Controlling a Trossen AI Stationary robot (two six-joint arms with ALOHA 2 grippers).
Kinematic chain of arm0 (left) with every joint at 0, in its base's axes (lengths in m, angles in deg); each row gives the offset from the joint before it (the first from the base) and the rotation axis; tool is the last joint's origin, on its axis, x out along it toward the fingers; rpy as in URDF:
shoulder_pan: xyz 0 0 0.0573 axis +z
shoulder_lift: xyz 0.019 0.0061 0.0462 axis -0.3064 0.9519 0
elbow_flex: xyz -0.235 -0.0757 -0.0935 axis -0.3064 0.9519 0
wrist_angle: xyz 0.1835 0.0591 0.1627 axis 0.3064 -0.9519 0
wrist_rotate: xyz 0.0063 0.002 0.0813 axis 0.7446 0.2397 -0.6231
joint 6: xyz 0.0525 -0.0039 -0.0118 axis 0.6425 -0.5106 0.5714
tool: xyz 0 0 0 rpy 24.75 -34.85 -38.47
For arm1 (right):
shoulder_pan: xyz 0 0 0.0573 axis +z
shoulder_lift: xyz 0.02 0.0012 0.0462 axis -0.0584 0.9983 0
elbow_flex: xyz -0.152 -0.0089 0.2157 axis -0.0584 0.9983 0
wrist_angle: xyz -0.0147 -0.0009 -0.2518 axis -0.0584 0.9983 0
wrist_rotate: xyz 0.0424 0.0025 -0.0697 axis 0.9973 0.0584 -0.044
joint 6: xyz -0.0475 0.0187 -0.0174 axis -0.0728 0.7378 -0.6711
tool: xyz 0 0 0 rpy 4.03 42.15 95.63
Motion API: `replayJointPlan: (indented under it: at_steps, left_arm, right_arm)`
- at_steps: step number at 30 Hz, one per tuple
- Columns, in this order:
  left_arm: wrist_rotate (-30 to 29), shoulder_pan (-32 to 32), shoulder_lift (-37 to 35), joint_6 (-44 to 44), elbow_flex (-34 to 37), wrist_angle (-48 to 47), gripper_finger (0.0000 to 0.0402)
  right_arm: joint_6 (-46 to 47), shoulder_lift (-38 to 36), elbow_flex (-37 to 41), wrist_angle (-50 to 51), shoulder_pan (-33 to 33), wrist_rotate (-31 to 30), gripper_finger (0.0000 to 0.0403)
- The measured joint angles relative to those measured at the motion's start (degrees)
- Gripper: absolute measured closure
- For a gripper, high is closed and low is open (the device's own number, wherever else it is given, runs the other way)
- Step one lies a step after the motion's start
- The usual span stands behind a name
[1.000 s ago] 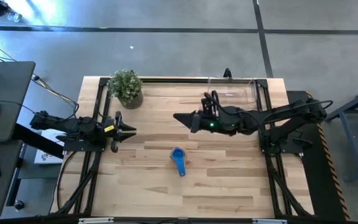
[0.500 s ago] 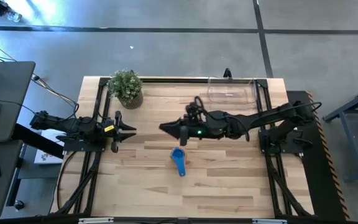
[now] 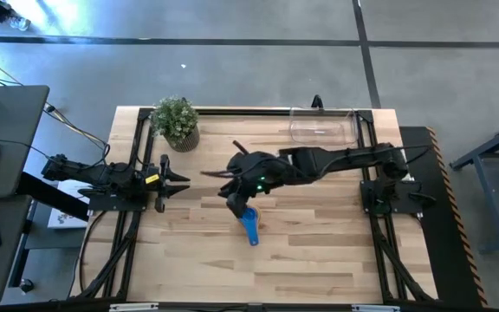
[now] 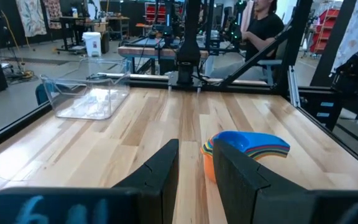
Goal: Nest measuring cups in basket
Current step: Adjust the nested measuring cups
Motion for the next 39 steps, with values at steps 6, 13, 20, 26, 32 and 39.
replayJointPlan:
  at_steps: [6, 13, 20, 26, 32, 39]
  left_arm:
    - [0.0, 0.0, 0.0, 0.0, 0.0, 0.0, 0.0312]
    - [0.0, 0.0, 0.0, 0.0, 0.0, 0.0, 0.0312]
    - [0.0, 0.0, 0.0, 0.0, 0.0, 0.0, 0.0312]
    - [0.0, 0.0, 0.0, 0.0, 0.0, 0.0, 0.0312]
    - [0.0, 0.0, 0.0, 0.0, 0.0, 0.0, 0.0312]
    - [0.0, 0.0, 0.0, 0.0, 0.0, 0.0, 0.0312]
  right_arm:
    - [-1.0, 4.1, -0.1, 3.1, -0.3, 4.9, 0.0327]
    - [-0.4, 8.9, 0.5, 6.5, -0.1, 5.3, 0.0327]
    - [-0.3, 14.4, 0.5, 6.8, 1.0, 5.6, 0.0327]
    - [0.9, 18.3, 0.5, 7.1, 1.4, 7.4, 0.0327]
    - [2.1, 20.1, 0.5, 8.8, 1.4, 7.7, 0.0327]
    - [2.1, 20.2, 0.5, 12.1, 1.0, 6.7, 0.0327]
